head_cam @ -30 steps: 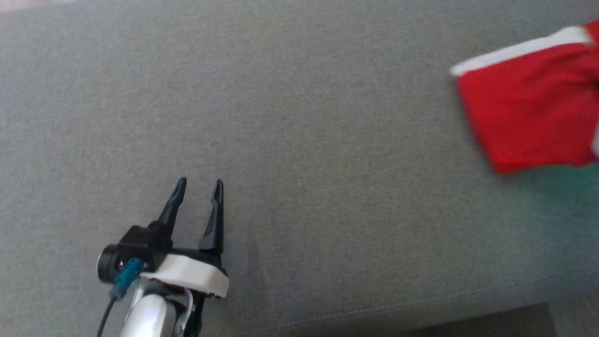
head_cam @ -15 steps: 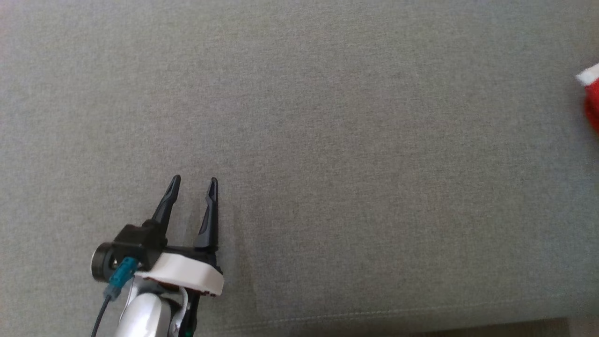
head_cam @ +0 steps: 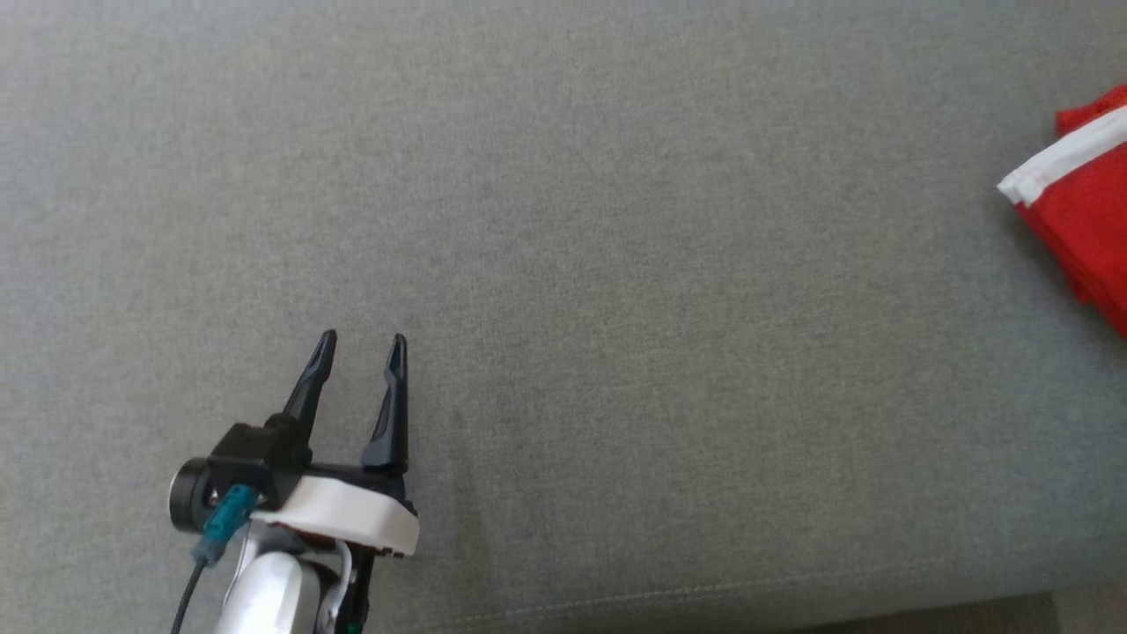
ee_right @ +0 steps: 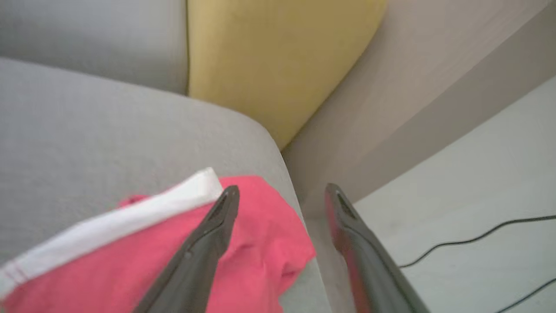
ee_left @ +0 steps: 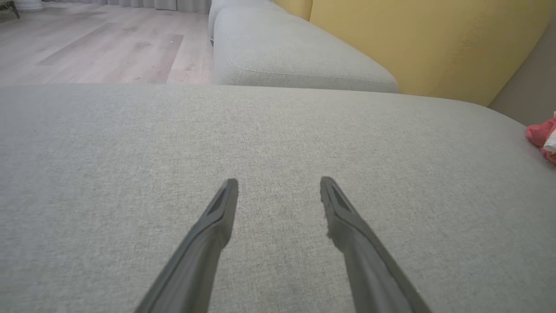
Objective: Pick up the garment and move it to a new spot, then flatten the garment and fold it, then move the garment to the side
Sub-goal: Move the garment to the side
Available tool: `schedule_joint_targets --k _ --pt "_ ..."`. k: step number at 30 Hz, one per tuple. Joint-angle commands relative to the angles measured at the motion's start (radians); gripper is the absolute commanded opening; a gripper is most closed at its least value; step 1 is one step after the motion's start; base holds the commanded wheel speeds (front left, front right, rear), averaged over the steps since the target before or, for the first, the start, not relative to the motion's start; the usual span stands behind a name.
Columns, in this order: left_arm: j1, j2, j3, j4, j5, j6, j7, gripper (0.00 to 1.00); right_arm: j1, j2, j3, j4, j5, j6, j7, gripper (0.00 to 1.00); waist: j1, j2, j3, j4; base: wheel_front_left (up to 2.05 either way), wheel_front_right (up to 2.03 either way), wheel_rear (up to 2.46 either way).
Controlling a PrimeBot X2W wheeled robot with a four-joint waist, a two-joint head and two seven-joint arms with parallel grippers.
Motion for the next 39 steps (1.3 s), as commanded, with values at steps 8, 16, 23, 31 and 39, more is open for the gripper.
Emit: schedule_joint_targets --k 8,16,23,31,39 --pt "0.027 0.001 0.051 -0.037 -0.014 0.022 -0.005 1.00 0.170 0.193 0.004 -0.288 0.064 -0.001 -0.124 1.00 0.0000 -0.0001 -0.123 0.020 0.00 0.00 0.00" --pt "0.067 0.001 0.087 -0.015 -0.020 0.056 -0.005 1.00 0.396 0.384 0.049 -0.450 0.063 -0.001 -0.262 1.00 0.0000 -0.0001 -0.206 0.078 0.00 0.00 0.00" --pt "0.095 0.001 0.093 0.020 -0.012 0.059 -0.005 1.00 0.547 0.466 0.072 -0.380 0.081 -0.001 -0.455 1.00 0.0000 -0.0001 -0.252 0.114 0.00 0.00 0.00" --pt "0.119 0.001 0.095 0.042 -0.010 0.054 -0.005 1.00 0.628 0.476 0.129 -0.203 0.140 -0.001 -0.605 1.00 0.0000 -0.0001 -0.296 0.119 0.00 0.00 0.00" --pt "0.135 0.001 0.096 0.047 -0.015 0.044 -0.005 1.00 0.625 0.476 0.183 -0.158 0.162 -0.001 -0.625 1.00 0.0000 -0.0001 -0.307 0.109 0.00 0.00 0.00"
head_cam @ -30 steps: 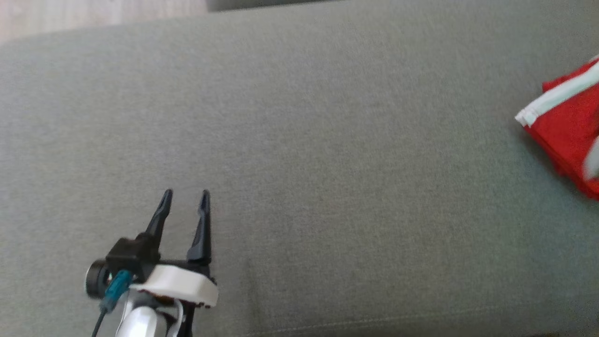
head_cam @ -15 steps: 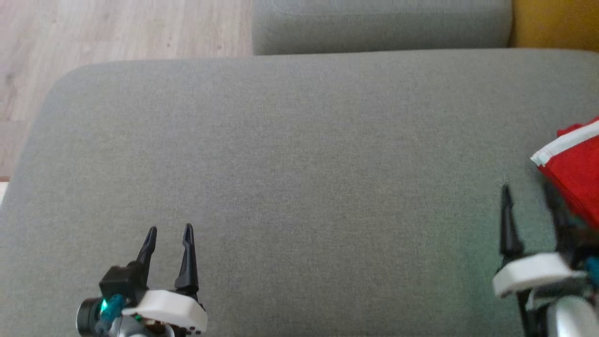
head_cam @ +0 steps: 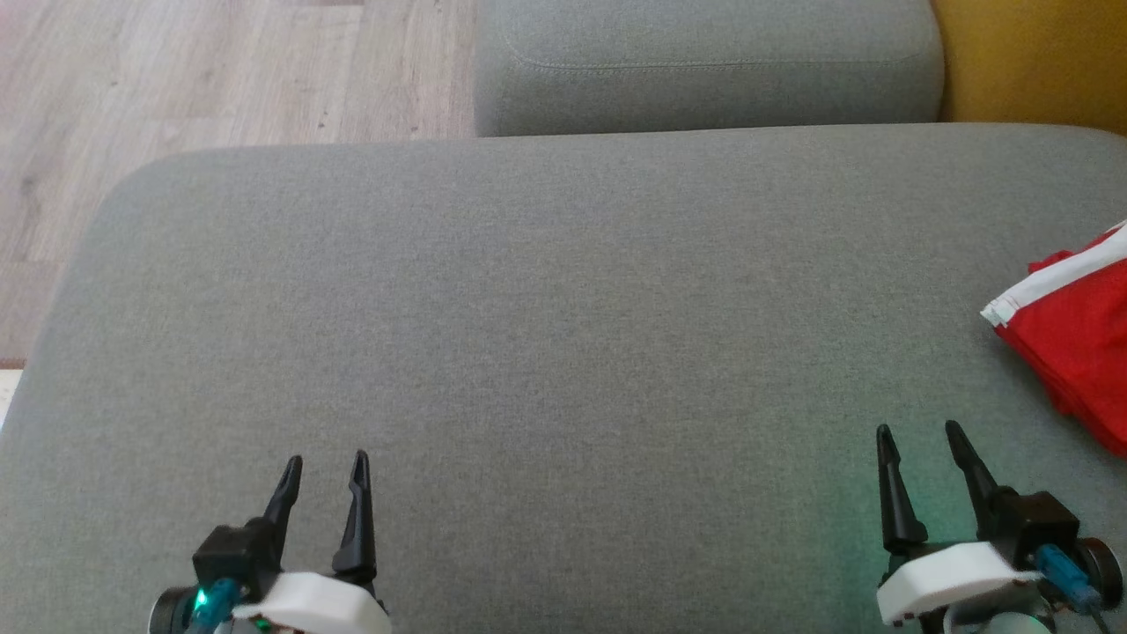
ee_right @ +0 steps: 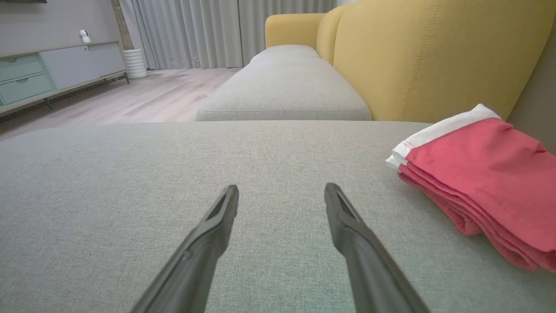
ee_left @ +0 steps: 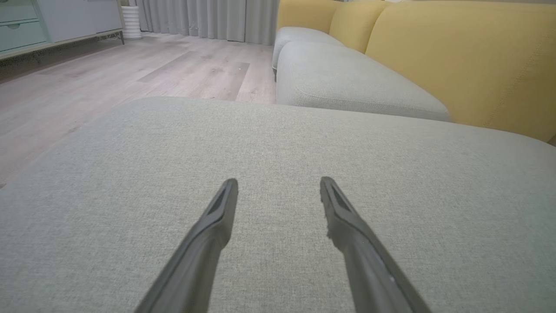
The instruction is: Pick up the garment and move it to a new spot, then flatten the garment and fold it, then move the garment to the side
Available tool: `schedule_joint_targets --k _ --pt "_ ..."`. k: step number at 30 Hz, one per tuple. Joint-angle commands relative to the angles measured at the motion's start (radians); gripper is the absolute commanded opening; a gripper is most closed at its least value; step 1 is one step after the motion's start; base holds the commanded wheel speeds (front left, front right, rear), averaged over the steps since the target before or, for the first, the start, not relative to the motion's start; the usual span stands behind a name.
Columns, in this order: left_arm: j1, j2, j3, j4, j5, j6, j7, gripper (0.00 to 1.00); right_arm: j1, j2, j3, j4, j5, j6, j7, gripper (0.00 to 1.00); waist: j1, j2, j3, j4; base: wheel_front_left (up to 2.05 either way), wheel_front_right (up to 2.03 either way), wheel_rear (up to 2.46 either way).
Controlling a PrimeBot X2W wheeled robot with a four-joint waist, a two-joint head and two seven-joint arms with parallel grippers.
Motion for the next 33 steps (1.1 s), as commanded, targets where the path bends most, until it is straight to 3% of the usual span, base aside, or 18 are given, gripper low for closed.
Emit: schedule_joint_targets --k 1,10,15,16,33 --pt "-0.033 0.000 0.034 -0.026 0.002 -0.005 -0.006 1.00 -0.029 -0.008 0.034 -0.036 0.008 -0.001 -0.013 1.00 0.0001 0.0000 -0.002 -0.002 0.00 0.00 0.00" --pt "-0.029 0.000 0.034 -0.017 0.005 0.017 -0.006 1.00 -0.028 -0.007 0.064 -0.068 0.018 -0.001 -0.014 1.00 0.0001 0.0000 -0.009 0.007 0.00 0.00 0.00" --pt "-0.044 0.000 0.047 -0.180 0.020 0.063 -0.006 1.00 -0.026 -0.007 0.079 -0.137 0.053 -0.001 -0.014 1.00 0.0001 0.0000 -0.002 0.002 0.00 0.00 0.00" --pt "-0.004 0.000 0.008 -0.164 0.020 0.066 0.000 0.00 0.000 0.000 0.055 -0.112 0.053 0.000 -0.002 0.00 0.0001 0.0000 -0.003 0.003 0.00 0.00 0.00" --pt "-0.022 0.011 0.017 -0.132 -0.166 0.039 0.032 0.00 -0.016 0.000 0.045 -0.089 0.238 0.000 0.043 0.00 0.0001 0.0000 0.000 -0.007 0.00 0.00 0.00"
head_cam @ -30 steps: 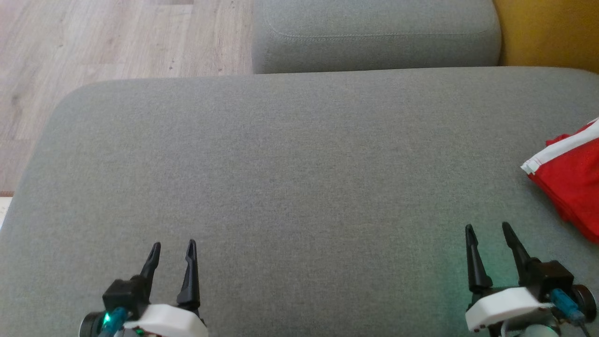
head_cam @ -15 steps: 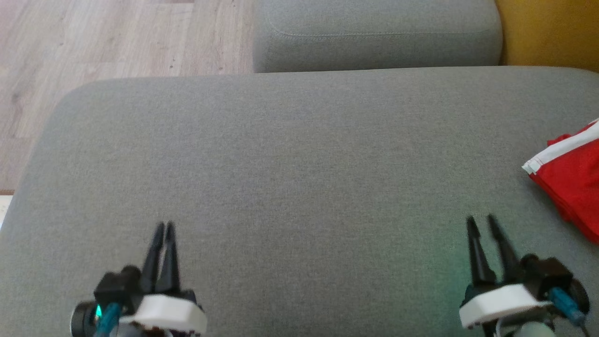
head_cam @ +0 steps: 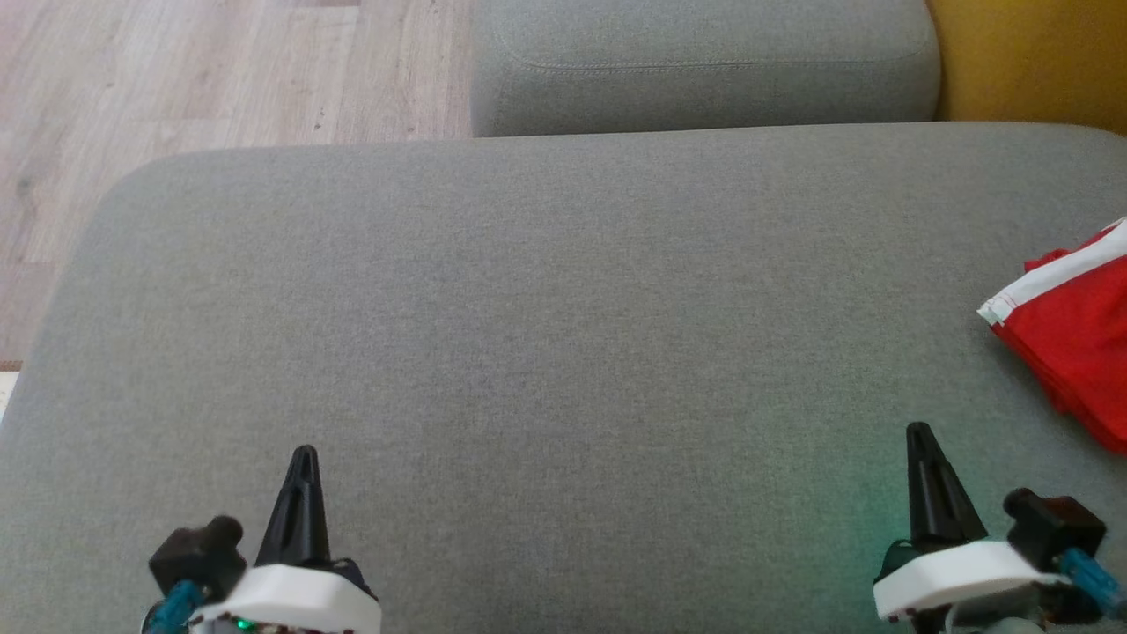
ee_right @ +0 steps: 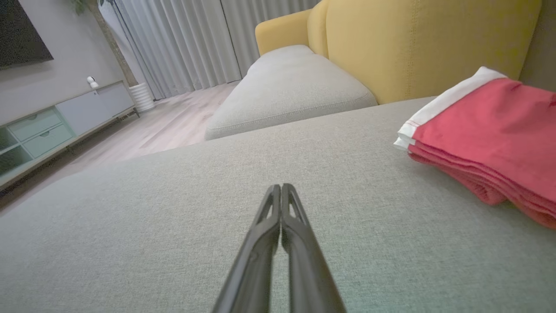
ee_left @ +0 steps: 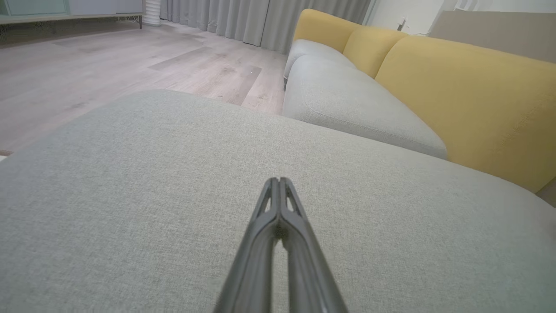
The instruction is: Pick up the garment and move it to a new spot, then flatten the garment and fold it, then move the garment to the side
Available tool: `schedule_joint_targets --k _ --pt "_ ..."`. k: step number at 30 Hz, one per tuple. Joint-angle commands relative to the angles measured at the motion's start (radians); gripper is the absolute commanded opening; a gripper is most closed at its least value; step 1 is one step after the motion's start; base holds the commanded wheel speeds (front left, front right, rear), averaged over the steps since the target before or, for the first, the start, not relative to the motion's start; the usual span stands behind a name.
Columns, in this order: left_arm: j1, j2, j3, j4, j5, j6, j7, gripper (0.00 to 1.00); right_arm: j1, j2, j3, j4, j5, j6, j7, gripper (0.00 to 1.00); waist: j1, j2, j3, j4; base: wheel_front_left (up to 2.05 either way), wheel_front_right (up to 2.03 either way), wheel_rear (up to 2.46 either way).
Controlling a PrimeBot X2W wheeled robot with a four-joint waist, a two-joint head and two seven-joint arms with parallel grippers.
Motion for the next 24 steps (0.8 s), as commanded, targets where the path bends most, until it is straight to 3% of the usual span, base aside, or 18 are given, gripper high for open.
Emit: schedule_joint_targets --k 1,24 --pt "-0.054 0.010 0.016 -0.028 -0.027 -0.008 0.003 0.00 -0.042 -0.001 -0.007 -0.036 0.030 0.000 0.005 0.00 0.0000 0.0000 0.000 -0.001 0.00 0.00 0.00" --pt "-0.094 0.022 0.048 0.005 -0.307 -0.053 0.058 0.00 -0.068 -0.003 -0.024 -0.040 0.314 0.000 0.071 0.00 0.0000 0.0000 0.002 -0.013 0.00 0.00 0.00"
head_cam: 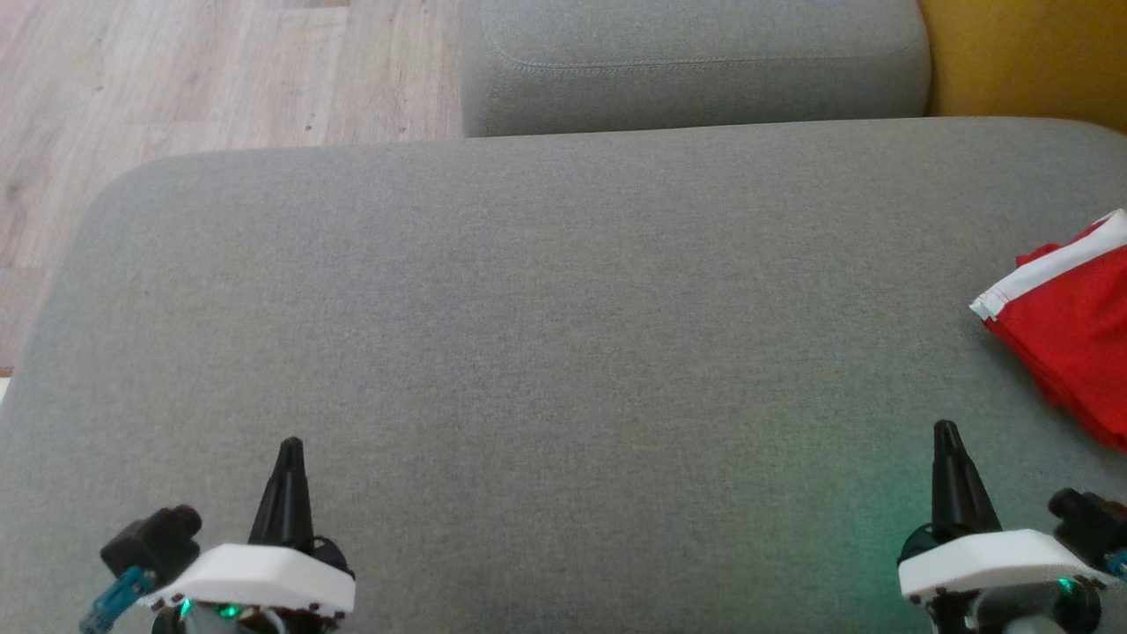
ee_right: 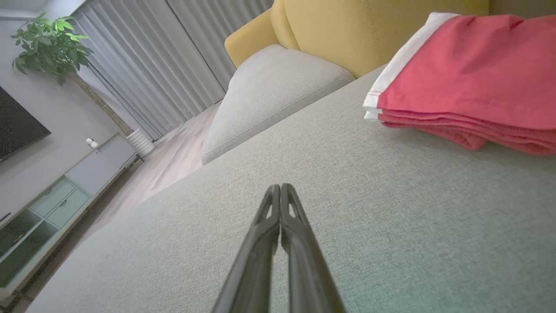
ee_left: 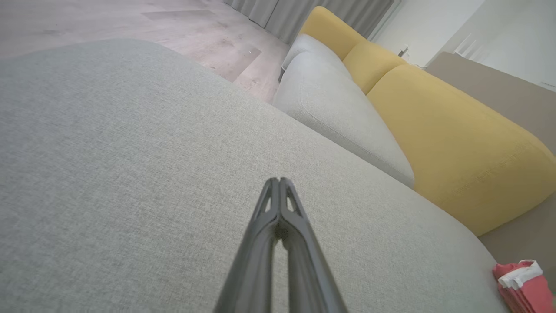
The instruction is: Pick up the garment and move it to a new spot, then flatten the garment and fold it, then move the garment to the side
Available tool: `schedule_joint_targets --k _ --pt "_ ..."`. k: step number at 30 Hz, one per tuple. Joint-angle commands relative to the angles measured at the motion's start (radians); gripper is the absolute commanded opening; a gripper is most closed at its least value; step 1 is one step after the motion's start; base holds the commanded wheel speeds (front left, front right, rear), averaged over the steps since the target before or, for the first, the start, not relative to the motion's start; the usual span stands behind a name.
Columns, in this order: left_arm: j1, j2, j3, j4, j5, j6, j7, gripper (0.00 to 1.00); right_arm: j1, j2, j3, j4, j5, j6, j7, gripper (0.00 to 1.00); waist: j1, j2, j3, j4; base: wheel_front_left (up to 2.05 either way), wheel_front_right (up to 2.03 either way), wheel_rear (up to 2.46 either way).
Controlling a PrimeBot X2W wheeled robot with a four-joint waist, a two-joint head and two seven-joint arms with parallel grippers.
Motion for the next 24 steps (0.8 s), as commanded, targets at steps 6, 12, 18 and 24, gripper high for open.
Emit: schedule_joint_targets --k 6,12,18,24 --pt "-0.062 0.016 0.028 -0.021 -0.088 -0.021 0.017 0.00 -0.064 -0.003 -0.006 -0.040 0.093 0.000 0.021 0.00 0.0000 0.0000 0.000 -0.003 0.00 0.00 0.00" --pt "-0.070 0.018 0.037 -0.016 -0.148 -0.030 0.030 0.00 -0.070 -0.004 -0.010 -0.041 0.155 0.000 0.036 0.00 0.0000 0.0000 0.001 -0.006 0.00 0.00 0.00" --pt "-0.080 0.019 0.047 -0.008 -0.219 -0.042 0.046 0.00 -0.077 -0.004 -0.014 -0.042 0.229 0.000 0.053 0.00 0.0000 0.0000 0.001 -0.009 0.00 0.00 0.00" --pt "-0.090 0.020 0.058 -0.001 -0.290 -0.053 0.063 0.00 -0.084 -0.004 -0.019 -0.043 0.303 0.000 0.070 0.00 0.0000 0.0000 0.002 -0.013 0.00 0.00 0.00"
